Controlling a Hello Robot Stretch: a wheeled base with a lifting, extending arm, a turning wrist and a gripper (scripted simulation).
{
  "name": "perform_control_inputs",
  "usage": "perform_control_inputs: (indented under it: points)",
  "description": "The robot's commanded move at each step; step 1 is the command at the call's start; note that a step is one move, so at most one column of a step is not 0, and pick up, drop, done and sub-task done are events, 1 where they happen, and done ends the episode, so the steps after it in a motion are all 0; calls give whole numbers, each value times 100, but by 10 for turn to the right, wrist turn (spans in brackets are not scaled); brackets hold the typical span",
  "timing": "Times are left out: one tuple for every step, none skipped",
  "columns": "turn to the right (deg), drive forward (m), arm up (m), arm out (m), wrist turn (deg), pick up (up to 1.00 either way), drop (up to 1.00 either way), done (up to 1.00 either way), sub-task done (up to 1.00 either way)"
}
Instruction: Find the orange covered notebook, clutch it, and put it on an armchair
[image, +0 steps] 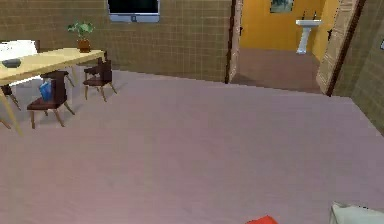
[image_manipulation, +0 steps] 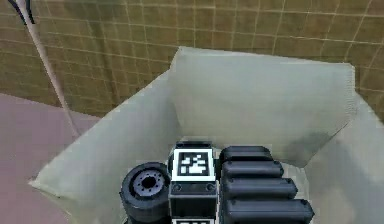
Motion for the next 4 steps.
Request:
perform_control_inputs:
  points:
    - [-360,0,0,0,0,0,0,0,0]
    - [450,0,0,0,0,0,0,0,0]
    - [90,0,0,0,0,0,0,0,0]
    - [0,50,0,0,0,0,0,0,0]
